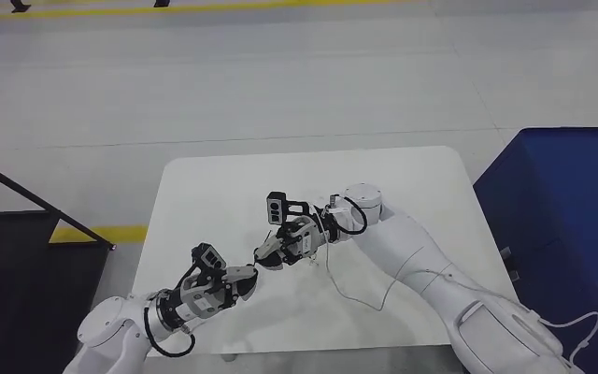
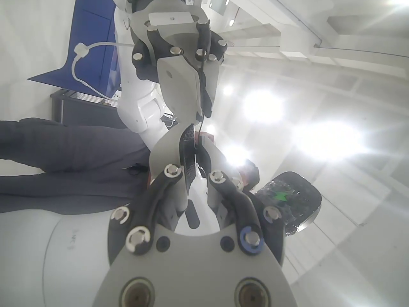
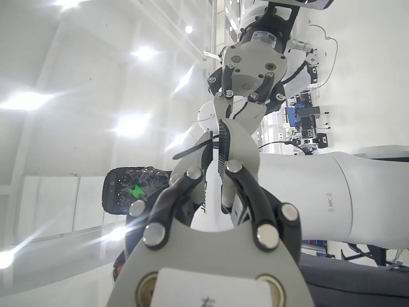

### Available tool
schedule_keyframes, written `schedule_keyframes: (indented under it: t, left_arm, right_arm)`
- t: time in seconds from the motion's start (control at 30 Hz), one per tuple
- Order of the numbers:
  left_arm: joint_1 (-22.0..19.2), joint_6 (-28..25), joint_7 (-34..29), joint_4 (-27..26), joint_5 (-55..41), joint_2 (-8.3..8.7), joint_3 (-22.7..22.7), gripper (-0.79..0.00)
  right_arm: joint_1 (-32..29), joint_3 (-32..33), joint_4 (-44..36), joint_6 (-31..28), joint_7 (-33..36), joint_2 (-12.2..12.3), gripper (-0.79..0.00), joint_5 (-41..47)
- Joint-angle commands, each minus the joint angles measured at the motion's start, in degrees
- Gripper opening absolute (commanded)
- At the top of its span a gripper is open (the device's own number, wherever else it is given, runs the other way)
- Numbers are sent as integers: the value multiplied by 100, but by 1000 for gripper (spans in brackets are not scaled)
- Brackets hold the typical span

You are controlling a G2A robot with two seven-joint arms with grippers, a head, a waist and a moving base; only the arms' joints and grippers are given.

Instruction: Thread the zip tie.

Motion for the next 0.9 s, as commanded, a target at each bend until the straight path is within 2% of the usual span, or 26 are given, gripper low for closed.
schedule_keyframes:
  t: [0.0, 0.4, 0.43, 0.47, 0.57, 0.6, 0.63, 0.87]
  left_arm:
    - [6, 0, 17, -20, -9, 6, 7, -785]
    - [96, -16, -119, -115, -16, 60, -15, -785]
    - [107, -37, -96, -124, -35, 62, -35, -77]
    - [117, -24, -100, -138, -51, 67, -43, 0]
    - [124, 39, -121, -157, -61, 84, -74, 0]
    - [126, 56, -151, -161, -79, 89, -75, -262]
    - [126, 63, -161, -159, -86, 94, -81, -785]
    - [153, 19, -174, -180, -103, 119, -93, -785]
  right_arm:
    - [2, -12, -5, 0, 0, 6, -785, -10]
    - [21, 33, 28, -127, 0, 56, -785, -227]
    - [30, 59, 35, -173, 0, 63, -785, -269]
    - [26, 80, 33, -183, 0, 68, -785, -284]
    - [11, 130, -19, -152, 0, 87, -785, -324]
    - [2, 150, -33, -153, 0, 94, -785, -335]
    - [-9, 165, -49, -146, 0, 101, -785, -346]
    - [-80, 253, -128, -119, 0, 131, -785, -409]
